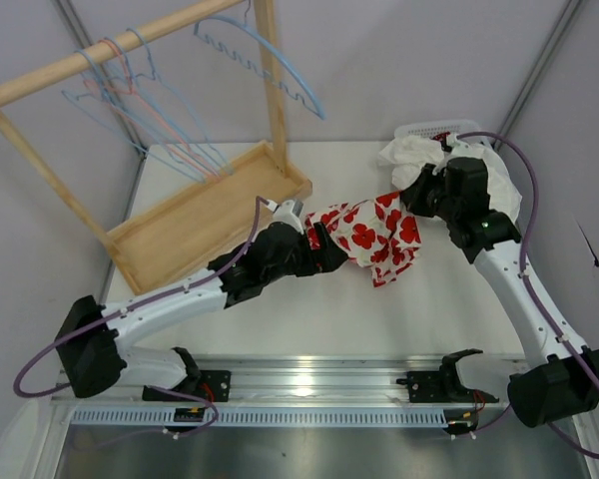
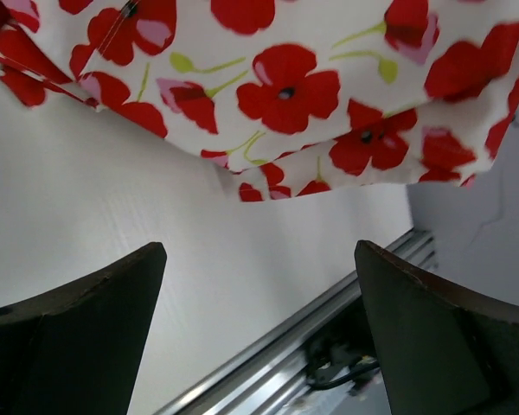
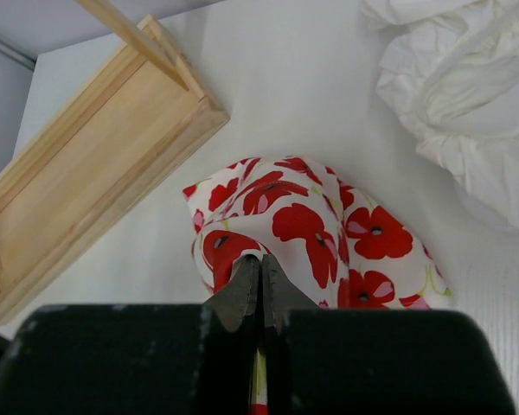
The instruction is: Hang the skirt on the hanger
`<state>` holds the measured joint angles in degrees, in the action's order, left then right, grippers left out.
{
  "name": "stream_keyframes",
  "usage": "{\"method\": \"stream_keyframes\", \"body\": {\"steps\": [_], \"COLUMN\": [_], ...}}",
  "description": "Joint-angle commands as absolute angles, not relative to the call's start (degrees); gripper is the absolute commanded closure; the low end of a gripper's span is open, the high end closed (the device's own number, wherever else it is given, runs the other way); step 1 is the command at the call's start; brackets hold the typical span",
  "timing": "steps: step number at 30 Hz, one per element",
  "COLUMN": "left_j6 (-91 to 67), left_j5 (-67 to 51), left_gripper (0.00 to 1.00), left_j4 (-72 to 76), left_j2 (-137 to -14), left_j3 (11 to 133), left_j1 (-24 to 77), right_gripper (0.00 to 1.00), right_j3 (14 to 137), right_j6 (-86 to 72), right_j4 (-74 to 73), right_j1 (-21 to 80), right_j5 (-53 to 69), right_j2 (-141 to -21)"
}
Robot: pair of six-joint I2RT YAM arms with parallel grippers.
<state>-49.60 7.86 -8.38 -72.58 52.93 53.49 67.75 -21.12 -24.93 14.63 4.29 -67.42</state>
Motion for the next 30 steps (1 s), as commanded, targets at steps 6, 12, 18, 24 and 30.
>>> {"method": "stream_keyframes", "body": {"steps": [6, 12, 18, 24, 30], "left_j6": [-75.4, -81.3, -90.2, -87.3, -85.1], "left_j5": [5.4, 10.5, 6.8, 9.2, 12.6], "left_gripper": [0.06, 0.06, 0.08, 0.10, 0.12], "left_j4": [15.9, 18.8, 34.8, 41.1, 50.2], "left_j2": [-85.1, -89.8, -97.9, -101.2, -105.3], "left_j3": [54.0, 53.4, 47.6, 46.8, 46.2], "left_j1": [54.0, 54.9, 55.0, 54.9, 54.1], "right_gripper": [1.00, 1.00, 1.00, 1.00, 1.00], "right_j3": [63.6, 63.4, 63.4, 62.6, 62.7], "right_j6": [-25.8, -27.9, -28.6, -29.4, -30.7], "right_j4": [-19.7, -18.3, -17.5, -17.5, -16.4], "right_j1": [14.3, 14.0, 13.9, 13.6, 13.6], "right_j5": [6.5, 6.3, 6.3, 7.3, 8.5], "right_j2": [-62.7, -62.0, -62.4, -62.8, -62.7]}}
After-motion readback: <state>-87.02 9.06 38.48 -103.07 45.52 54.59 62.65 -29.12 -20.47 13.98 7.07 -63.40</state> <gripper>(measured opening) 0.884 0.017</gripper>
